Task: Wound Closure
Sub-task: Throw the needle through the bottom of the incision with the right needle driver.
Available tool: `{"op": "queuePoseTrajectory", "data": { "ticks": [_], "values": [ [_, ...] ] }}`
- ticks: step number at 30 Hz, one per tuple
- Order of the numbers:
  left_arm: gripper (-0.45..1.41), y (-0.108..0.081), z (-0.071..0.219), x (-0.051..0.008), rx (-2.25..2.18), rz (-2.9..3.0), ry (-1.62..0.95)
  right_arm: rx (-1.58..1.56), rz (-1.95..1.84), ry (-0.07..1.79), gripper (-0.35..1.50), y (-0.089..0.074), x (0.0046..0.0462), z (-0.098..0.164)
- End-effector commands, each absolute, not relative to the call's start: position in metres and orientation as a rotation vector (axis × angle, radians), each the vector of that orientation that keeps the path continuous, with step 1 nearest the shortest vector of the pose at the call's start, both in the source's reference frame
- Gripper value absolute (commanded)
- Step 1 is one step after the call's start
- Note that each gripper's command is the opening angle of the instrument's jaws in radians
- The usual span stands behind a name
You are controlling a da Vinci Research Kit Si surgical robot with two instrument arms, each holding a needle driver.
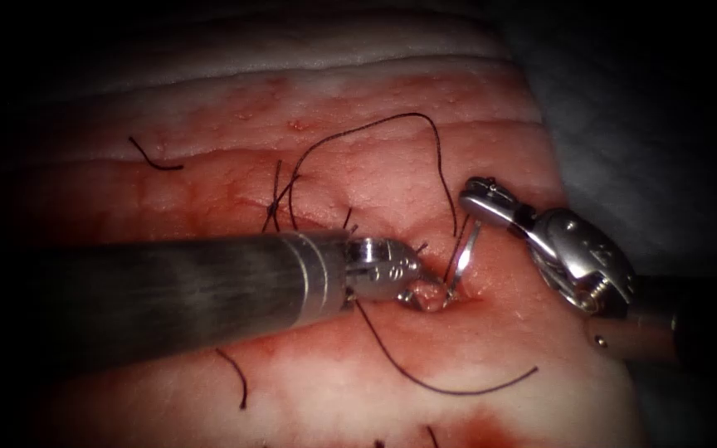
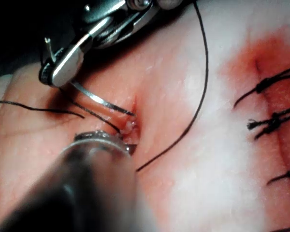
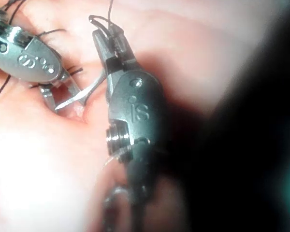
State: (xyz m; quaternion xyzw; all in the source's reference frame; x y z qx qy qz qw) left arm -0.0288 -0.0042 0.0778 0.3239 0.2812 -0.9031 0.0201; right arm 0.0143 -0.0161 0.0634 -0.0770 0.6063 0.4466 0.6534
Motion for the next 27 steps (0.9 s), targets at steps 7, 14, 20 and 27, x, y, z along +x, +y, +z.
{"op": "queuePoseTrajectory", "data": {
  "ticks": [7,14,20,27],
  "values": [
    [0.09,-0.0040,0.0781,-0.0294,1.003,-2.804,0.877,-0.320,0.817,1.303,-0.35,-0.0175,0.0155,0.0660],
    [0.09,-0.0037,0.0778,-0.0295,1.019,-2.804,0.878,-0.307,0.720,1.276,-0.35,-0.0192,0.0169,0.0668],
    [0.12,-0.0026,0.0772,-0.0294,1.080,-2.821,0.842,-0.263,0.703,1.267,-0.35,-0.0205,0.0179,0.0668],
    [0.10,-0.0022,0.0747,-0.0288,1.150,-2.876,0.745,-0.160,0.739,1.256,-0.35,-0.0204,0.0173,0.0670]
  ]
}}
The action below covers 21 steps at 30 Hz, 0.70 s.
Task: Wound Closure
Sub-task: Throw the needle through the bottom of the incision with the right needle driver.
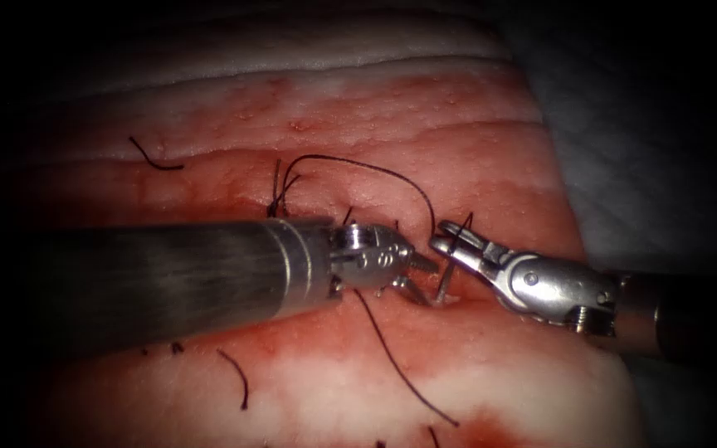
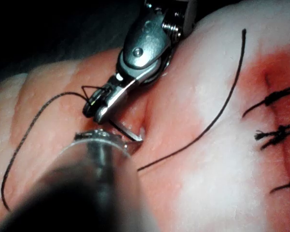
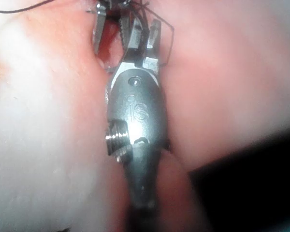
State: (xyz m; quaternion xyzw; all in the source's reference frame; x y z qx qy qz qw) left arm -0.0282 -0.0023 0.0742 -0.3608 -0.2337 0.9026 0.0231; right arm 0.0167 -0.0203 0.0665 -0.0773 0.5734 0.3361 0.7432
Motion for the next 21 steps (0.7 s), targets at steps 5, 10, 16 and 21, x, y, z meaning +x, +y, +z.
{"op": "queuePoseTrajectory", "data": {
  "ticks": [5,10,16,21],
  "values": [
    [0.09,-0.0043,0.0713,-0.0275,-1.134,2.784,-0.658,-0.128,0.747,1.249,-0.35,-0.0201,0.0160,0.0666],
    [0.02,-0.0082,0.0690,-0.0267,-1.161,2.778,-0.607,-0.052,0.833,1.246,-0.35,-0.0191,0.0152,0.0669],
    [-0.06,-0.0098,0.0678,-0.0270,-1.183,2.776,-0.596,0.008,0.912,1.250,-0.35,-0.0185,0.0153,0.0669],
    [-0.08,-0.0112,0.0677,-0.0276,-1.203,2.771,-0.614,0.031,0.988,1.237,-0.35,-0.0182,0.0153,0.0667]
  ]
}}
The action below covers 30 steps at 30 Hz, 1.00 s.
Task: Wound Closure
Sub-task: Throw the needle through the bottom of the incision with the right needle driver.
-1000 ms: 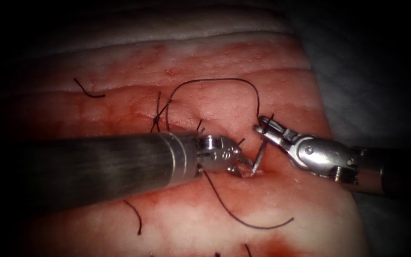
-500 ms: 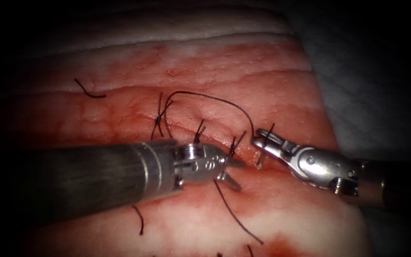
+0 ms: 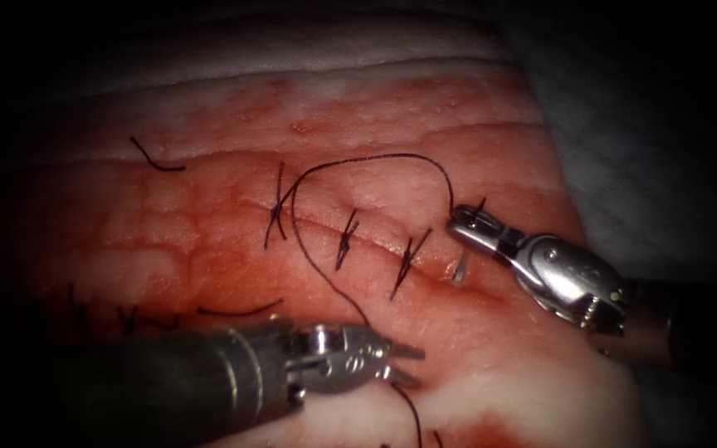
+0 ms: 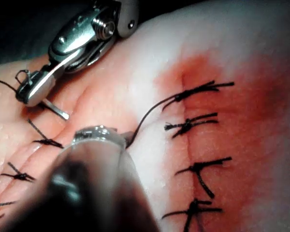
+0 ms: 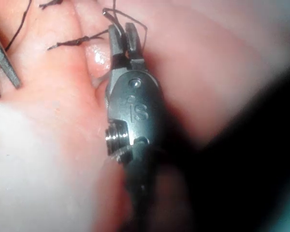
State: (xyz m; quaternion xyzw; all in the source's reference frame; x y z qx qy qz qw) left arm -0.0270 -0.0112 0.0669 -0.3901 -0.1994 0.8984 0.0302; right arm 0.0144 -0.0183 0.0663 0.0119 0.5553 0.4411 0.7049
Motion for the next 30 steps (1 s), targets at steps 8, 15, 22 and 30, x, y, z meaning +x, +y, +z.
{"op": "queuePoseTrajectory", "data": {
  "ticks": [8,15,22,30],
  "values": [
    [-0.10,-0.0115,0.0689,-0.0276,-1.209,2.775,-0.618,0.106,1.063,1.207,-0.35,-0.0182,0.0152,0.0666],
    [-0.06,-0.0106,0.0712,-0.0270,-1.210,2.772,-0.623,0.214,1.135,1.189,-0.35,-0.0183,0.0152,0.0665],
    [-0.11,-0.0107,0.0718,-0.0270,-1.207,2.774,-0.619,0.296,1.223,1.203,-0.35,-0.0179,0.0152,0.0662],
    [-0.11,-0.0108,0.0719,-0.0271,-1.205,2.776,-0.615,0.377,1.282,1.228,-0.35,-0.0180,0.0153,0.0652]
  ]
}}
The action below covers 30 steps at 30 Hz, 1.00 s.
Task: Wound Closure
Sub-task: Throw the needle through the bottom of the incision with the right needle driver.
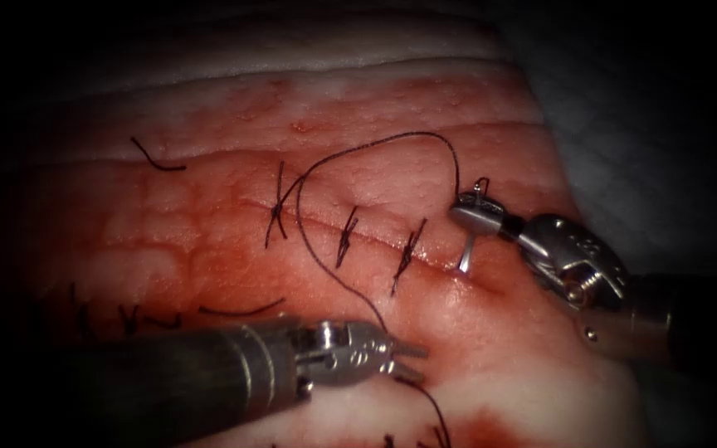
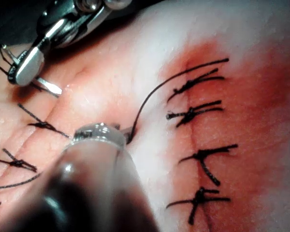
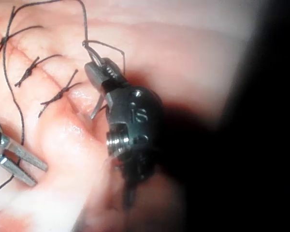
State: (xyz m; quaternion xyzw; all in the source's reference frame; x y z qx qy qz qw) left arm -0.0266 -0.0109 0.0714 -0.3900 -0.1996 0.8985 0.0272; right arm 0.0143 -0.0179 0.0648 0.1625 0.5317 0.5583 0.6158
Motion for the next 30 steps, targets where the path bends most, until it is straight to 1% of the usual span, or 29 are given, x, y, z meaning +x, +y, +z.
{"op": "queuePoseTrajectory", "data": {
  "ticks": [1,8,21,30],
  "values": [
    [-0.11,-0.0108,0.0720,-0.0271,-1.208,2.775,-0.619,0.386,1.276,1.229,-0.35,-0.0181,0.0154,0.0651],
    [-0.08,-0.0108,0.0720,-0.0271,-1.208,2.775,-0.619,0.513,1.307,1.230,-0.35,-0.0186,0.0161,0.0647],
    [-0.08,-0.0106,0.0723,-0.0270,-1.208,2.775,-0.619,0.765,1.436,1.244,-0.35,-0.0198,0.0170,0.0636],
    [-0.10,-0.0106,0.0723,-0.0270,-1.209,2.775,-0.620,0.914,1.498,1.268,-0.35,-0.0215,0.0186,0.0624]
  ]
}}
